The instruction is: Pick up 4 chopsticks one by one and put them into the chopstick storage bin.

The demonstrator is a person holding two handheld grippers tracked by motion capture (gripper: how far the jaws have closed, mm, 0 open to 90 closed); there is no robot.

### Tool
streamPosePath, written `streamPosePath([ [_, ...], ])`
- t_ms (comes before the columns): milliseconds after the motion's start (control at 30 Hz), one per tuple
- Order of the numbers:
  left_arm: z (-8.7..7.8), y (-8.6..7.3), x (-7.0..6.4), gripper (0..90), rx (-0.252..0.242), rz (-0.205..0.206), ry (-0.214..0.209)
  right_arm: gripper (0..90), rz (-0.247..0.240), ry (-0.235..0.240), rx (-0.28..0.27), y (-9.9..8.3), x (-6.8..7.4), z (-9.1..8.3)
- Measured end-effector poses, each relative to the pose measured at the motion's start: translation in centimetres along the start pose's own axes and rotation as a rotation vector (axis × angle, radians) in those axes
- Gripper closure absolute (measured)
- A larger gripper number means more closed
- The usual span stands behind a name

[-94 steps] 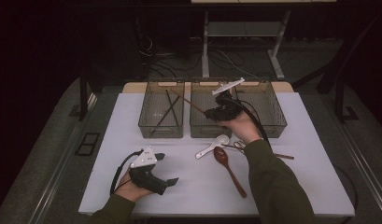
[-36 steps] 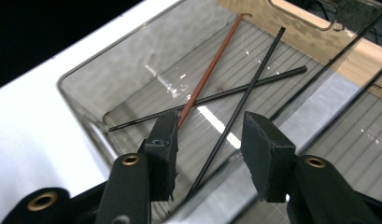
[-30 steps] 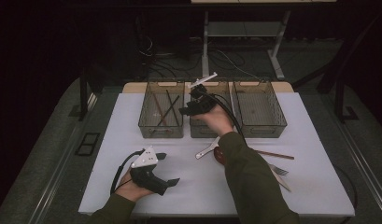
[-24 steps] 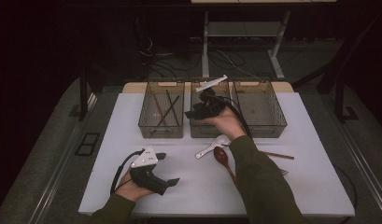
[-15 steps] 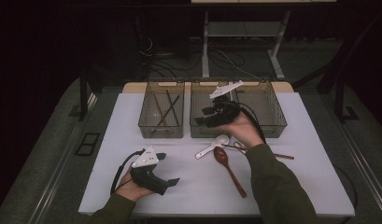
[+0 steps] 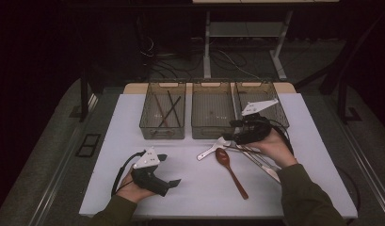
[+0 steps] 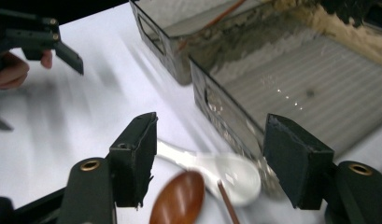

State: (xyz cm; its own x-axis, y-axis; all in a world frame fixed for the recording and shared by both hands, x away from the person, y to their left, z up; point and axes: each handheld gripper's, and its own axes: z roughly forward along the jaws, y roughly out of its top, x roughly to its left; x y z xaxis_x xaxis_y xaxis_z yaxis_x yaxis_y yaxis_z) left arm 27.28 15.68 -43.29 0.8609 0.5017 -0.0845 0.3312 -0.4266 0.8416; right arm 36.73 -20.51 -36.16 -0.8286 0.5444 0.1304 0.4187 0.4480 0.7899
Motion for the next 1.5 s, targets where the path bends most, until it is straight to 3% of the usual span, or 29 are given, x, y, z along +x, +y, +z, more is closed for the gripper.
streamPosePath([
  [333,0.1,0.0,0.1,0.0,0.008,-0.005,0.013,35.9,0.025,0.026,0.003,-4.1,-1.6,-3.0],
  [733,0.0,-0.2,-0.1,0.0,0.008,0.002,0.008,42.3,0.069,-0.05,0.049,-8.2,-3.1,-6.4],
  [967,0.1,-0.2,0.0,0.0,0.013,0.002,0.004,48.1,0.085,-0.1,0.101,-10.7,-5.3,-7.8],
  [1100,0.1,-0.2,-0.1,0.0,0.016,0.003,0.004,51.7,0.096,-0.104,0.12,-11.6,-6.1,-7.9],
  [1167,0.1,-0.2,-0.1,0.0,0.015,0.002,0.004,53.1,0.09,-0.105,0.156,-12.0,-6.4,-7.5],
  [1300,0.2,-0.2,-0.1,0.0,0.017,0.003,0.002,55.8,0.072,-0.113,0.232,-12.6,-6.6,-6.5],
  [1500,0.2,-0.2,-0.1,0.0,0.017,0.004,-0.001,62.0,0.047,-0.105,0.277,-12.7,-6.5,-5.7],
])
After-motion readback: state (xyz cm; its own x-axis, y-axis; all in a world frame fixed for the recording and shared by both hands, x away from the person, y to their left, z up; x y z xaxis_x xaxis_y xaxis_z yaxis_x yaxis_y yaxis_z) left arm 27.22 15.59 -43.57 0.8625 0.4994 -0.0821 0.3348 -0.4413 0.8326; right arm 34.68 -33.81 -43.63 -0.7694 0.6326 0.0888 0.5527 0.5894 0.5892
